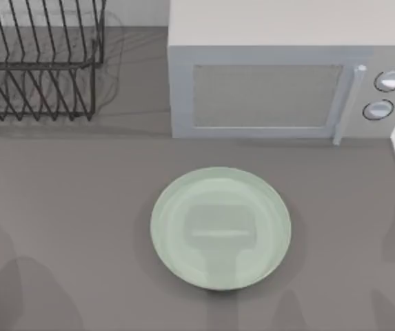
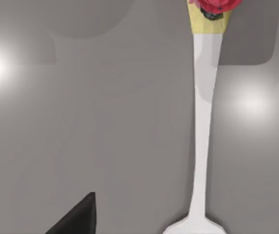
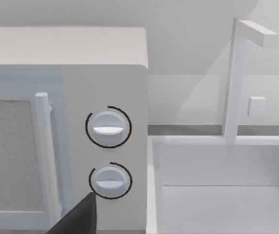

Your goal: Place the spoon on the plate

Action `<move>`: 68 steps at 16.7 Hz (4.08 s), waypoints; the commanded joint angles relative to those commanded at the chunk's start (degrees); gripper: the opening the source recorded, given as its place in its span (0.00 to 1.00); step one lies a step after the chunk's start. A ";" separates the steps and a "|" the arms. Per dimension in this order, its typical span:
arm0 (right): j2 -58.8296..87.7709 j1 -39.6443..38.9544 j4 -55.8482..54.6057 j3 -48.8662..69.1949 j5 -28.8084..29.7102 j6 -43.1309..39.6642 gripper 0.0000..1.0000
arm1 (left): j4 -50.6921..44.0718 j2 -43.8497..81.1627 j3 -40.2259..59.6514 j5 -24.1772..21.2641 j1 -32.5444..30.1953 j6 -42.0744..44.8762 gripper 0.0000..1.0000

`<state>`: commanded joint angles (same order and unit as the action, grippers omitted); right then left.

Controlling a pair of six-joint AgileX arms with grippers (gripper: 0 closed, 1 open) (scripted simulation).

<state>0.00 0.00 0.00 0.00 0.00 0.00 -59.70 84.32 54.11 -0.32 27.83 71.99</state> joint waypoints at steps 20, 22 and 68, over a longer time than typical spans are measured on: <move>0.00 0.00 0.00 0.00 0.00 0.00 1.00 | 26.12 12.31 -13.81 0.00 0.07 0.27 0.85; 0.00 0.00 0.00 0.00 0.00 0.00 1.00 | 26.12 12.31 -13.81 0.00 0.07 0.27 0.70; 0.00 0.00 0.00 0.00 0.00 0.00 1.00 | -8.14 22.23 28.01 -0.72 -36.72 -13.78 0.00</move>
<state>0.00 0.00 0.00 0.00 0.00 0.00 -67.83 106.56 82.12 -1.04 -8.89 58.21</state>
